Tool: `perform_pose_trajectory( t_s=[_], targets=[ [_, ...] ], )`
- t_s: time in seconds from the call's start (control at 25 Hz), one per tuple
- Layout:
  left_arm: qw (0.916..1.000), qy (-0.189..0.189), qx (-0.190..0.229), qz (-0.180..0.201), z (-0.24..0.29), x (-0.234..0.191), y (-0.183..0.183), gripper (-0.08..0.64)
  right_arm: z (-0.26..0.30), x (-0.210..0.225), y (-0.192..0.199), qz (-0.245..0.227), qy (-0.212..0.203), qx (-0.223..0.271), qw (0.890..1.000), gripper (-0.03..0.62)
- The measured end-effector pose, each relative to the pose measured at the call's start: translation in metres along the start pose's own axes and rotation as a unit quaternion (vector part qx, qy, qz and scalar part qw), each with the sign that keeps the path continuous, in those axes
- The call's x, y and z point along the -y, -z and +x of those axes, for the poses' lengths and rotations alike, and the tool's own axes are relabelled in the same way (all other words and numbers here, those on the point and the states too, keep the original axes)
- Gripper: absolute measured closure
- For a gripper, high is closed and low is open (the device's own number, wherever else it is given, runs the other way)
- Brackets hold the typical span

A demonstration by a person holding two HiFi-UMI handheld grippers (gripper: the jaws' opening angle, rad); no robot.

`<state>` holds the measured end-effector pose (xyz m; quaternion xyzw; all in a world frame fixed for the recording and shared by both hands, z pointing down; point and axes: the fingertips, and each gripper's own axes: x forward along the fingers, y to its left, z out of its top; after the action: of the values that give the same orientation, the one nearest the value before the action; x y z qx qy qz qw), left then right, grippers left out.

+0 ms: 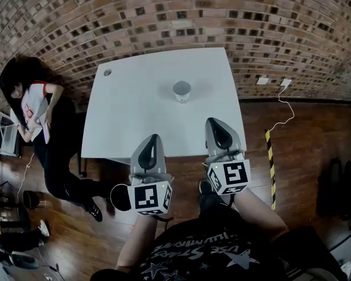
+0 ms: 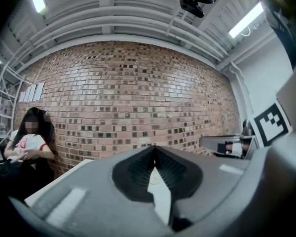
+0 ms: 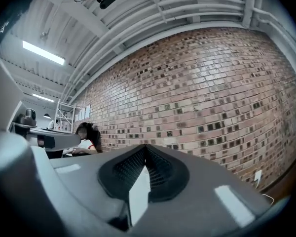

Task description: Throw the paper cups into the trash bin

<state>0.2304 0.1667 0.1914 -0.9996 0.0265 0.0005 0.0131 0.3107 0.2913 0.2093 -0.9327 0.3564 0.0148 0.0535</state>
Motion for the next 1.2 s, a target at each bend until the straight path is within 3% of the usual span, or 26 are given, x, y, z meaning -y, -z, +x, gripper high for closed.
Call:
perform_pose_trajectory(
  t_s=[0.24,0.52,0.8,1.12,1.16,1.2],
  targets=[
    [0.9992,-0.036,-0.017,-0.002,0.048,0.006,-0.004,0.555,0.032,0.031,0.006,-0.001,-0.027,-0.009,1.0,0.586],
    [0.9993,-0.03,-0.021,0.003,0.072,0.015,-0.001,0.555,0.055,0.046,0.008,0.008,-0.051,-0.015,0.999,0.586],
    [0.9994,-0.022,-0.026,0.001,0.084,-0.003,0.016,0.555,0.068,0.045,0.007,-0.003,-0.037,-0.007,0.999,0.586],
    [0.9994,0.006,-0.033,-0.001,0.106,-0.023,0.039,0.555,0.09,0.045,0.037,-0.009,-0.014,-0.037,0.999,0.586],
    [0.9993,0.005,-0.037,-0.003,0.108,-0.026,0.042,0.555,0.092,0.043,0.044,-0.013,-0.018,-0.044,0.999,0.56],
    [0.9992,0.004,-0.041,-0.005,0.11,-0.03,0.046,0.555,0.095,0.04,0.051,-0.016,-0.024,-0.053,0.998,0.486]
  ],
)
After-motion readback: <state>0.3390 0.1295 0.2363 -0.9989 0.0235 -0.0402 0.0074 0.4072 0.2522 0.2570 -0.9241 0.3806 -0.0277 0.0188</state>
